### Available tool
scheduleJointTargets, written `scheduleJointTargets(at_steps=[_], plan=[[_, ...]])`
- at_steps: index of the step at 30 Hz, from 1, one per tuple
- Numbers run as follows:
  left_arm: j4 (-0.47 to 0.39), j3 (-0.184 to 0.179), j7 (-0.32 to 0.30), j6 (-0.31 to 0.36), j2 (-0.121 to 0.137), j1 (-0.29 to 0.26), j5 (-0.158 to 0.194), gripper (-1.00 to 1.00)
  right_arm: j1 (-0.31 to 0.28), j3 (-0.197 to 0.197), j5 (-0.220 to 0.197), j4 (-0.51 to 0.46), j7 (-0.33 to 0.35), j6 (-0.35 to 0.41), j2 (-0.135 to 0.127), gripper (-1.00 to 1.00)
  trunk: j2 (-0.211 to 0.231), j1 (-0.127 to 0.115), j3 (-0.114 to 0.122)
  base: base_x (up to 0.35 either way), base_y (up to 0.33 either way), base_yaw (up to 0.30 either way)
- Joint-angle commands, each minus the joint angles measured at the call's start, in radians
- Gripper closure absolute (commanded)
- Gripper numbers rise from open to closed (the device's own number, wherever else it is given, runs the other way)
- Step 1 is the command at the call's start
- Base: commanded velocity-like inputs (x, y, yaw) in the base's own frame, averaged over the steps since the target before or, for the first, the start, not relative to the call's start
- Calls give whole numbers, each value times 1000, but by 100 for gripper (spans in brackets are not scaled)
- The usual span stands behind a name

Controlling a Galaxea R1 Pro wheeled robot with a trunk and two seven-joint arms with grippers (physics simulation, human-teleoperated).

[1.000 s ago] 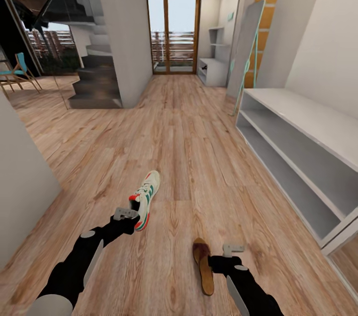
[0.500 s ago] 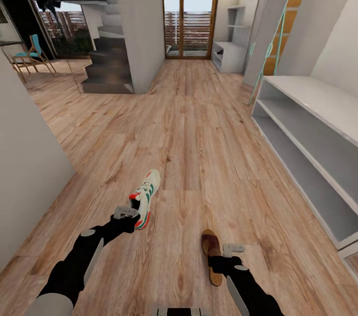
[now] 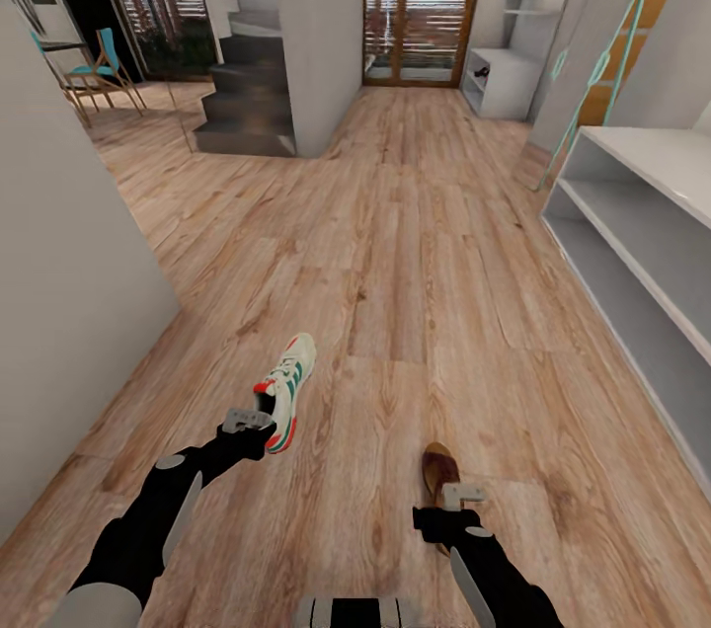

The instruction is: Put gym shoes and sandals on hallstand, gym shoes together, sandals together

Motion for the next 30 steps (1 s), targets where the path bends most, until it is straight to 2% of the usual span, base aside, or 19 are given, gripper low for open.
scheduleJointTargets(at_steps=[1, 10, 13, 18, 24, 25, 26, 30], plan=[[-2, 3, -7, 6, 0, 0, 0, 100, 0, 5, -10, -2, -9, 4, -1, -100, -1, 0, -6, 0, 0, 195], [-2, 0, -7, 6, -5, 0, 4, 100, 0, -1, -11, -6, -9, 4, -2, -100, -3, 4, -53, 0, 0, 133], [-3, -1, -7, 6, -7, -3, 4, 100, 0, 1, -7, -1, -10, 2, -5, -100, -3, 4, -55, 0, 0, -10], [-3, -1, -7, 6, -7, -3, 4, 100, 0, -1, -7, 3, -10, -41, -45, -100, -3, 4, -55, 0, 0, -2], [-3, -1, -7, 6, -8, -2, 4, 100, 0, -5, -10, 2, -12, -56, -52, -100, -3, 4, -55, 0, 0, 0], [-3, -1, -7, 6, -9, -2, 4, 100, 0, -17, -14, 1, -13, -57, -52, -100, -3, 4, -55, 0, 0, 0], [-3, -1, -7, 6, -9, -4, 5, 100, 0, -67, -21, -2, -10, -58, -51, -100, -3, 4, -56, 0, 0, -70], [-4, 0, -8, 6, -10, -8, 6, 100, 0, -77, -22, -5, -9, -57, -51, -100, -3, 4, -62, 0, 0, -82]])
